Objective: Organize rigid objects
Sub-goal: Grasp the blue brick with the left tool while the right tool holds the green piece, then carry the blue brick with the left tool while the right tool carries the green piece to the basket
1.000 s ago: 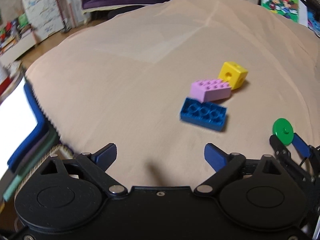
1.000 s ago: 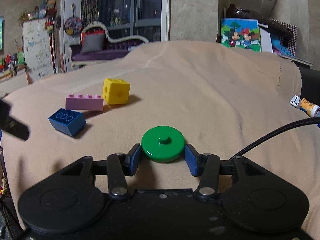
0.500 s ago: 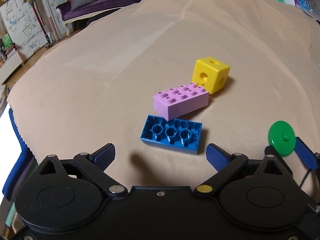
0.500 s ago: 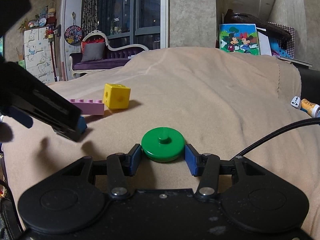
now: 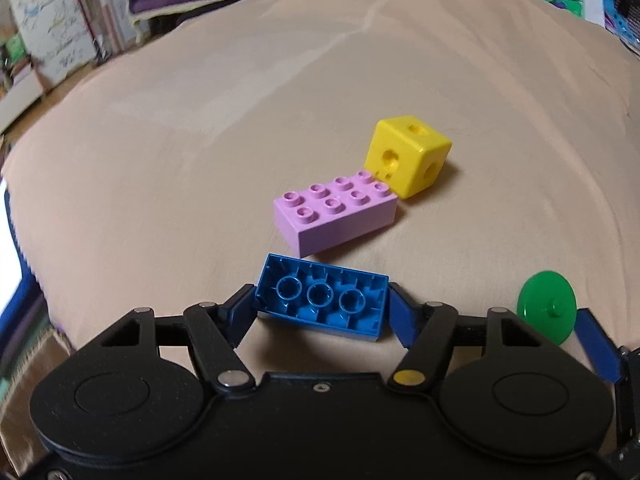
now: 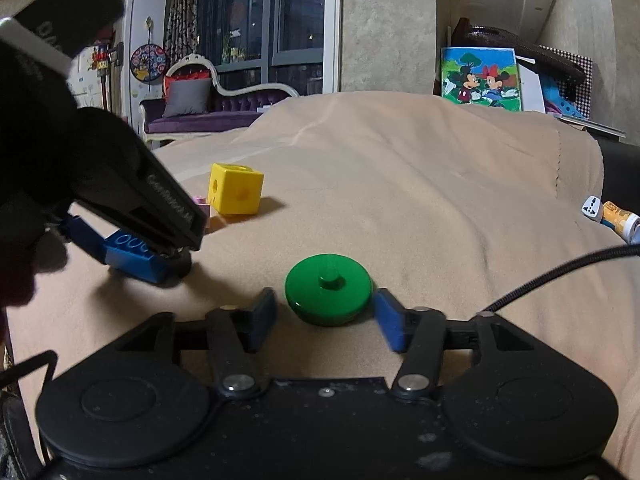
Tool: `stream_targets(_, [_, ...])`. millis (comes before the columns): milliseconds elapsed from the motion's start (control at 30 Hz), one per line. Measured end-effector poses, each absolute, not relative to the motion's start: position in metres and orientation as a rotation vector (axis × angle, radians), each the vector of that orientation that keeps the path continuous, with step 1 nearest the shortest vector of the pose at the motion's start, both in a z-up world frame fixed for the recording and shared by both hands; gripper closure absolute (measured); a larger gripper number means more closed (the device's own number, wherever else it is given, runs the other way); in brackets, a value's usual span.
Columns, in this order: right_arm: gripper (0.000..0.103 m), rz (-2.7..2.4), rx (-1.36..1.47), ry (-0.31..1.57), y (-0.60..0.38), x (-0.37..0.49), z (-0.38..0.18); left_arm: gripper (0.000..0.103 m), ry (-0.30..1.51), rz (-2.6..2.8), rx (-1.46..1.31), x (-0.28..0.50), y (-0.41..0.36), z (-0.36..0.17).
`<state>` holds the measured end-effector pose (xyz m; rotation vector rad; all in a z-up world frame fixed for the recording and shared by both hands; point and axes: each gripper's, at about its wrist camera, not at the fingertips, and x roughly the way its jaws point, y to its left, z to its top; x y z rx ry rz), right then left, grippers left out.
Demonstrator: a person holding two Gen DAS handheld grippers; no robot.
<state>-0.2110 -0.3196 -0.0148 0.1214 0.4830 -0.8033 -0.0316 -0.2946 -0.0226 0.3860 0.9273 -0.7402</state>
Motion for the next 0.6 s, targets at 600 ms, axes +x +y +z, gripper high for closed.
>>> stream_targets(600, [0.055, -0.695, 0.288, 0.706, -0.362, -0.187, 0.023, 0.040, 1.102, -0.592, 0.224, -0.023, -0.191, 0.003])
